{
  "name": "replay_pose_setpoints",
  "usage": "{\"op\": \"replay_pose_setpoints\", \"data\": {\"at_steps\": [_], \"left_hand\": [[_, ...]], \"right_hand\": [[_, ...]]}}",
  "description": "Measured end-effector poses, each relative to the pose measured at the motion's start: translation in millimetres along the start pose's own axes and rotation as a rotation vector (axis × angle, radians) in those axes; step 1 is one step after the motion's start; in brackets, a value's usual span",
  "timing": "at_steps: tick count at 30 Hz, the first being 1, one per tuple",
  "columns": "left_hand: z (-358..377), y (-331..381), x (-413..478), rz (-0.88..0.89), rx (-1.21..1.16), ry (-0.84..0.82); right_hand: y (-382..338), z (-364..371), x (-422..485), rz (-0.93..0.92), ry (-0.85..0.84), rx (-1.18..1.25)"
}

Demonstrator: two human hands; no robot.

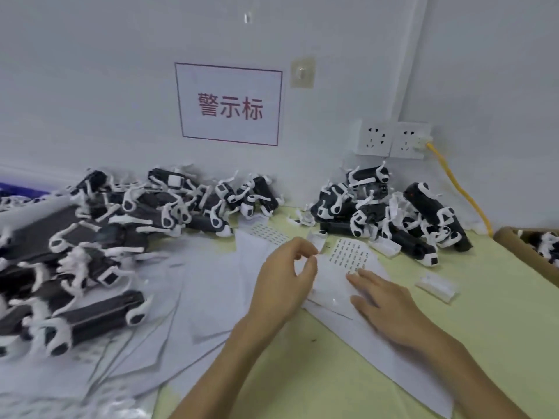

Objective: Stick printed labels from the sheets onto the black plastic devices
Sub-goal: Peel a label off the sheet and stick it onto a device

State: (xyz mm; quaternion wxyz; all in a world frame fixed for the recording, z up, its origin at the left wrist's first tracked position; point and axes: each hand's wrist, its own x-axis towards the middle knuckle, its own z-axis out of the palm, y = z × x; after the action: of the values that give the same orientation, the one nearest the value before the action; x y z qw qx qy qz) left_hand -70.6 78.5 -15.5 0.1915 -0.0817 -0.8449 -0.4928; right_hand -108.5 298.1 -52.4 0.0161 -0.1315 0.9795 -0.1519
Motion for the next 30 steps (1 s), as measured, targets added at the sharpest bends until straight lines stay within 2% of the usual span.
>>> {"op": "replay_pose_setpoints", "data": {"at_steps": [5,9,11,13,15,18,23,30], "left_hand": [[-48,-25,14,-0.027,0.550,-0.014],[-115,-48,26,0.079,0.942,0.180],[-153,-58,33,0.019,1.027,0.262],[-188,-69,40,-0.119,1.097,0.284],[-215,-79,43,-0.298,1.129,0.259],[-235,-89,39,-0.496,1.003,0.194],[-232,-94,31,-0.378,0.914,0.306],[-227,-63,46,-0.270,0.844,0.401]], "right_hand": [[3,2,1,-0.009,-0.047,-0.013],[5,4,2,-0.015,-0.016,0.005],[6,4,3,-0.013,0.001,0.005],[7,4,4,-0.014,0.021,0.010],[8,4,5,-0.015,0.030,0.019],[8,5,5,-0.013,0.032,0.035],[8,5,4,-0.011,0.033,0.052],[3,2,1,0.002,0.038,0.068]]}}
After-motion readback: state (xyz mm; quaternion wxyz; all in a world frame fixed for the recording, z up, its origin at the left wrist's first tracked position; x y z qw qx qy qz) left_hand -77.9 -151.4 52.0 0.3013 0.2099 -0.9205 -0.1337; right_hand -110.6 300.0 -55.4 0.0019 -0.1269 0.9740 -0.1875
